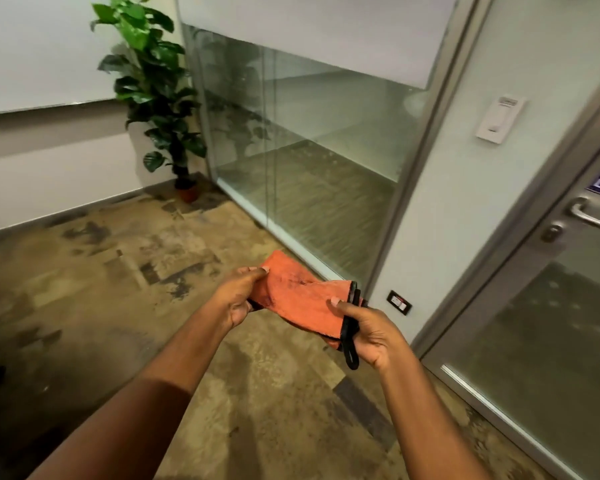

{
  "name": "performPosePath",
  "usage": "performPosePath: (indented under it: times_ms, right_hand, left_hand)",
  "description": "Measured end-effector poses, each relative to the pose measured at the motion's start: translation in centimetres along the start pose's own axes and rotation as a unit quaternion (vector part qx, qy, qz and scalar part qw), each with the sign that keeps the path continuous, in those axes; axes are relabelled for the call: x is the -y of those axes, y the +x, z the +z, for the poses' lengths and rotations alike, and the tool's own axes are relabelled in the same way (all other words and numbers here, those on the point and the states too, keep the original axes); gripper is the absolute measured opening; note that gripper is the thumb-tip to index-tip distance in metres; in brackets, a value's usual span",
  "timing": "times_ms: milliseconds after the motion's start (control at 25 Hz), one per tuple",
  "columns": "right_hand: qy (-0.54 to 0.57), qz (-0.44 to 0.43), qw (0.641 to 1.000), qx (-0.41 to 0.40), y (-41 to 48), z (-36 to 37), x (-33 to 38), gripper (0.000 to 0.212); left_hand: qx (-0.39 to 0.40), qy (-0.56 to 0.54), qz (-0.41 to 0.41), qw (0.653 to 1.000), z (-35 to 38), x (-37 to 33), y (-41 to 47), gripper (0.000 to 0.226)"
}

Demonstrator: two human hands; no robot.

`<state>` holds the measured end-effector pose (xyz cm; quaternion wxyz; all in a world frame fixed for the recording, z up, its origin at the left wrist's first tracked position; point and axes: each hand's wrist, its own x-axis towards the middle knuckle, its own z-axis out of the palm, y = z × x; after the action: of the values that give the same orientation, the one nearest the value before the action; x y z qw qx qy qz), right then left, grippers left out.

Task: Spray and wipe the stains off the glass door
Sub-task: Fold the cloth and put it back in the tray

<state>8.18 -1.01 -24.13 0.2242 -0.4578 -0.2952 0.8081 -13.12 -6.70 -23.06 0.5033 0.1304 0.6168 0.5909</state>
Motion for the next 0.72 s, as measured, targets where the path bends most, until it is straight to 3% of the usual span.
performPosePath:
  times_ms: [80,240,440,720]
  right_hand:
    - [-0.050,0.008,0.998,0.027,0.8,2.7,-1.0,0.021]
    - [-0.139,0.008,0.990,0.028,3.2,6.9,-2.9,0.061]
    - [-0.212,0.001,0.975,0.067,7.3,11.9,-4.7,0.067]
    - [-0.292,0.013,0.943,0.159,9.9,18.6,-8.0,0.072]
  left_hand:
    - [-0.045,-0.021,0.010,0.999,-3.2,-0.1,-0.2,0.027]
    - [-0.131,-0.075,0.025,0.988,-7.9,0.3,-0.4,0.025]
    - [-0.263,-0.113,0.068,0.956,-12.9,0.3,-1.5,0.027]
    - [-0.457,-0.124,0.066,0.878,-19.1,1.6,-4.7,0.022]
